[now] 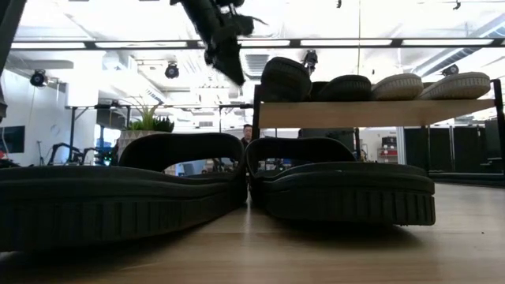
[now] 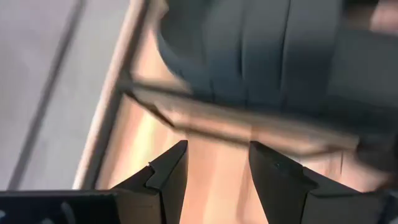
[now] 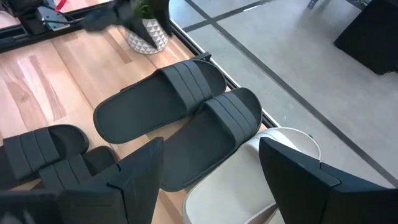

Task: Pick and place slides into the shelf
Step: Put the black slide on the shelf

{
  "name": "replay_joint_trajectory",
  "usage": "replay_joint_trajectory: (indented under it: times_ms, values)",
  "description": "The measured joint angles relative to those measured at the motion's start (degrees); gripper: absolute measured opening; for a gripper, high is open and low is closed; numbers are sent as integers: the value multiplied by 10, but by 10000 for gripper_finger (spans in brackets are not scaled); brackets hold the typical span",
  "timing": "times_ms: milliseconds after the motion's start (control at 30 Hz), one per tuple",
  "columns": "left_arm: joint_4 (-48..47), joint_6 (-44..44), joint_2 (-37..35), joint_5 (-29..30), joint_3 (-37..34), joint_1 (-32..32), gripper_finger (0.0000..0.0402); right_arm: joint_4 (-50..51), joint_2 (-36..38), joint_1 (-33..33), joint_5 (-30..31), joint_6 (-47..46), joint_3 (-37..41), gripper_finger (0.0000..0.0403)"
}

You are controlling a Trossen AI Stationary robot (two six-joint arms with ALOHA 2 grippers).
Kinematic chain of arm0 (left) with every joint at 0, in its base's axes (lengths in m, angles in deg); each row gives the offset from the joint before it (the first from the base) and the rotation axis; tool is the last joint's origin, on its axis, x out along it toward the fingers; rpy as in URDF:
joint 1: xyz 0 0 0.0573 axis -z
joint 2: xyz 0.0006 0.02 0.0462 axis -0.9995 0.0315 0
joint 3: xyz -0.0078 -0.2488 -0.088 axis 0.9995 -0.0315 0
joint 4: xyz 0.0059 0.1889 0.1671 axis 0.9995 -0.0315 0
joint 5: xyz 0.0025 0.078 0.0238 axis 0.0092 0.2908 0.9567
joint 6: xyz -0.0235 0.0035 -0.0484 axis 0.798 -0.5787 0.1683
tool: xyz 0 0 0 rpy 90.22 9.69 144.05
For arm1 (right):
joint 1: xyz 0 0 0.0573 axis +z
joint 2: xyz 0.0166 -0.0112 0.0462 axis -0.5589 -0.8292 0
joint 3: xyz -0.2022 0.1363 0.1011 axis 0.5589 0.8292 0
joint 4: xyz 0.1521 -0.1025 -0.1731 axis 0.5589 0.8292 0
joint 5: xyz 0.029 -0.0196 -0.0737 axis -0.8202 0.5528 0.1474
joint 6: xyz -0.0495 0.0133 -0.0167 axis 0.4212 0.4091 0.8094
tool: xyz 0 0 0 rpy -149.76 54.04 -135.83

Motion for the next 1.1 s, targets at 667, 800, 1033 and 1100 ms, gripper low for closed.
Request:
replay_joint_trajectory:
  times_ms: [667, 800, 1033, 1100]
  values:
    - [94, 5, 52, -113, 3, 0, 155, 0, 0, 0, 0, -35, 0, 254]
    - [88, 7, 69, -114, 4, 0, 155, 0, 0, 0, -2, -35, 0, 254]
    - [56, 18, 67, -80, 0, -8, 155, 0, 0, 0, -4, -32, 0, 254]
    - [35, 19, 65, -80, 0, -9, 155, 0, 0, 0, -4, -30, 0, 254]
